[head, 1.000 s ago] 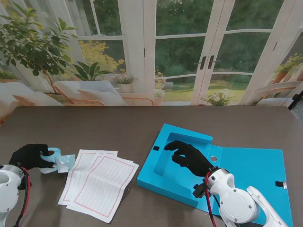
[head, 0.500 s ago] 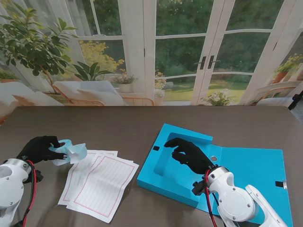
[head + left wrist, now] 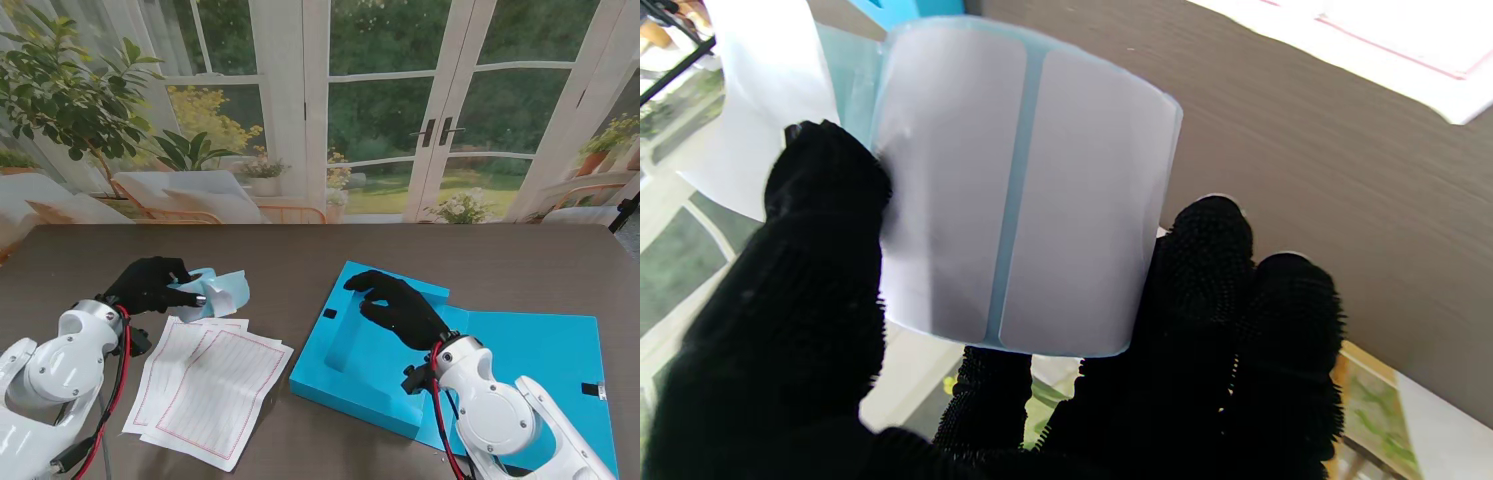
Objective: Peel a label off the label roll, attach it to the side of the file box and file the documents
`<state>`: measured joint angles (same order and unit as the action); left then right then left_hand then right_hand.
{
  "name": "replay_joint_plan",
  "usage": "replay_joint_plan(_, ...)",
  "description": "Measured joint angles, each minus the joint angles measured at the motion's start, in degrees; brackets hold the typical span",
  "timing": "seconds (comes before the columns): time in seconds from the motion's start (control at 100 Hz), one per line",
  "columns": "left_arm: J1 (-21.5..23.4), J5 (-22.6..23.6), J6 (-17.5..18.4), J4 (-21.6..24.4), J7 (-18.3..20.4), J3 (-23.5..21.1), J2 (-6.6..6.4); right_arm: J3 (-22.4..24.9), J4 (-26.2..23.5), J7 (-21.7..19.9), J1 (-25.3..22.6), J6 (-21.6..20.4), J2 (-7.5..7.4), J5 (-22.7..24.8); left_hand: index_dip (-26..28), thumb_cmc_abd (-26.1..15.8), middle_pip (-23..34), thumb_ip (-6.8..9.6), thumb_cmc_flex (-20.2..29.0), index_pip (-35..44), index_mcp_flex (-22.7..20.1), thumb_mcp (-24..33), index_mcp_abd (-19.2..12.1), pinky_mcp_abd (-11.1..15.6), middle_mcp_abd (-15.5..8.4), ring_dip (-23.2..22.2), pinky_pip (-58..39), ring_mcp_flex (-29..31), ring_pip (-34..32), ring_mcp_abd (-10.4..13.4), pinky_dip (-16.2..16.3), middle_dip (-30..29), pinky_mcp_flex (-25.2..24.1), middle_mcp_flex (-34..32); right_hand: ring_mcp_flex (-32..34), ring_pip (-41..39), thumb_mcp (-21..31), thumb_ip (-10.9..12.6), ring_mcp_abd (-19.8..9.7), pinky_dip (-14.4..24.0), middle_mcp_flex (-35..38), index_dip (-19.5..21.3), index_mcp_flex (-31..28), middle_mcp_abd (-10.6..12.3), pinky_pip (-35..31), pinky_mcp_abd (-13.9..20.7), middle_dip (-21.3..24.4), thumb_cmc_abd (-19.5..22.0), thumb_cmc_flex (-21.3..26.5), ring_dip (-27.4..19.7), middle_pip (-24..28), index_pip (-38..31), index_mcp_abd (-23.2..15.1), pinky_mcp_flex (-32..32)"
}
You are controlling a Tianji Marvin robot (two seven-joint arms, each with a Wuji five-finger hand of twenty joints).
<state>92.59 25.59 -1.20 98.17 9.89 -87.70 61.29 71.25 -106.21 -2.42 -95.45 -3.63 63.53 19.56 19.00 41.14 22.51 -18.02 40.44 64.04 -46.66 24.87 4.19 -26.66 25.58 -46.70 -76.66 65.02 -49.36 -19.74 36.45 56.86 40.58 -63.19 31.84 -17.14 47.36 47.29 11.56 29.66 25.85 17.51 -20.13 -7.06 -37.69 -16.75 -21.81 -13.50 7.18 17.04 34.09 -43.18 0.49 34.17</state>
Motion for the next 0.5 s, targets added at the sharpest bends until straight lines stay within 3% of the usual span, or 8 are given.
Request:
replay_joint_plan(0.23, -2.32, -4.95, -2.82, 1.35, -0.15, 4.26, 0.40, -1.59, -0.26, 1.76, 2.26, -0.16, 0.31, 0.20, 0.00, -2.21, 0.15, 0.00, 0.02, -0.64, -0.01, -1.30, 0.00, -1.26, 0.40, -0.01, -0.37, 0.15, -0.01, -0.80, 0.06, -0.11, 0.05, -0.60, 2.54, -0.45, -0.05, 0.65, 0.31, 0.01, 2.23, -0.03, -1.40, -0.29, -0.22, -0.20, 0.00, -0.11, 0.69, 0.06, 0.02, -0.29, 0.67, 0.27)
replay_joint_plan(0.38, -3.53, -6.74, -4.89, 2.00, -1.85, 7.44, 0.93, -3.15, -0.25, 5.96, 3.33, -0.37, 0.91, 1.19, 0.00, -2.26, 0.43, 0.00, 0.62, -0.67, -0.01, -2.29, 0.00, -1.61, 0.47, 0.00, -0.45, 0.16, -0.09, -1.02, 0.08, -0.25, 0.06, -0.60, 6.60, -5.17, 0.08, 2.09, 1.01, 0.03, 5.85, -0.08, -4.43, -1.33, -5.97, -1.23, 0.00, -1.23, 2.88, 2.29, 0.80, -1.88, 1.95, 0.77)
replay_joint_plan(0.5, -4.30, -6.78, -5.53, 2.36, -2.07, 9.41, 1.33, -4.14, -0.06, 8.49, 4.10, -0.59, 1.47, 5.09, 0.00, -2.27, 0.44, 0.00, 0.62, -0.68, -0.01, -2.29, 0.00, -1.64, 0.48, -0.01, -0.46, 0.16, -0.10, -1.05, 0.09, -0.44, 0.06, -0.61, 9.88, -12.01, 0.54, 3.72, 1.39, 0.03, 8.77, -0.08, -6.87, -1.78, -12.62, -1.39, -1.95, -5.95, 5.63, 5.65, 4.34, -3.25, 2.44, 0.82)
